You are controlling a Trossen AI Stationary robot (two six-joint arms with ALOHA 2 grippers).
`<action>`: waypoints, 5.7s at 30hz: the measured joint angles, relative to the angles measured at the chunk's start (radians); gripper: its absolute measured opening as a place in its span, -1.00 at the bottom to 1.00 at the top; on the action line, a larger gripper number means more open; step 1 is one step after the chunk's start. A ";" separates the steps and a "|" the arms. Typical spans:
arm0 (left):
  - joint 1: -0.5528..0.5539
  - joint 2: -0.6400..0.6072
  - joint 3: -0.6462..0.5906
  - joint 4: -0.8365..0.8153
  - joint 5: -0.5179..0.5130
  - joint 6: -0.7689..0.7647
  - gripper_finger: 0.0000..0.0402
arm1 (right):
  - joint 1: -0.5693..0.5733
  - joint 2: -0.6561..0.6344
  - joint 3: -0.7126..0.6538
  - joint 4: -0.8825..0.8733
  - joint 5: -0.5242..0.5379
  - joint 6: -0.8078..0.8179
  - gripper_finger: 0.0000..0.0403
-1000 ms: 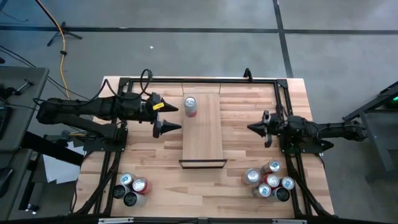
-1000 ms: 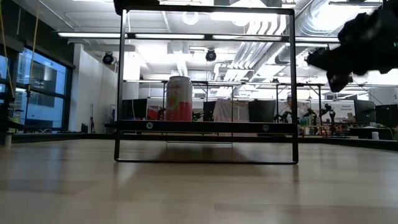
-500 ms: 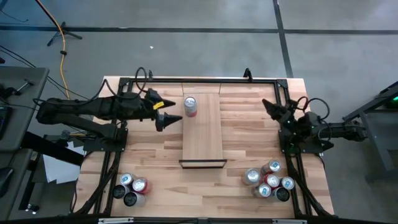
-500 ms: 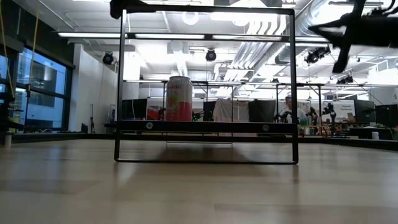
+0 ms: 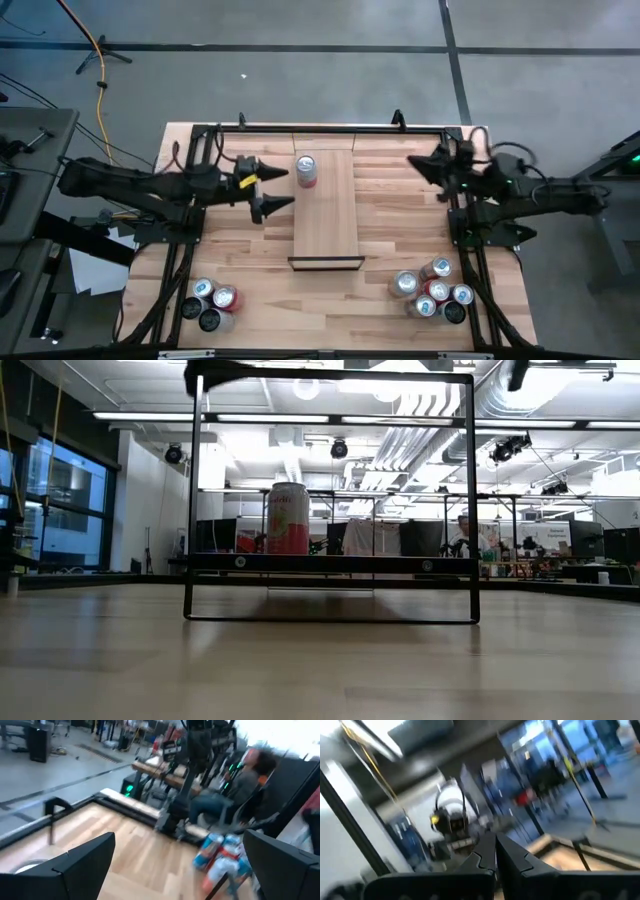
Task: Place canned beverage on shelf
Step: Put the pink soda can on the shelf
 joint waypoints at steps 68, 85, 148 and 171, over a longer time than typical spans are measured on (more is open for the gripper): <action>0.089 0.381 0.130 -0.341 -0.280 -0.149 0.88 | 0.003 0.407 0.189 -0.220 -0.077 -0.131 -0.92; 0.122 0.566 0.129 -0.230 -0.438 -0.261 0.96 | 0.003 0.407 0.189 -0.231 -0.077 -0.112 -0.92; 0.686 0.680 0.156 0.037 0.552 0.649 0.44 | 0.003 0.407 0.189 -0.235 -0.042 -0.052 -0.92; 0.686 0.681 0.156 0.107 0.553 0.673 0.52 | 0.003 0.407 0.189 -0.235 -0.039 -0.052 -0.92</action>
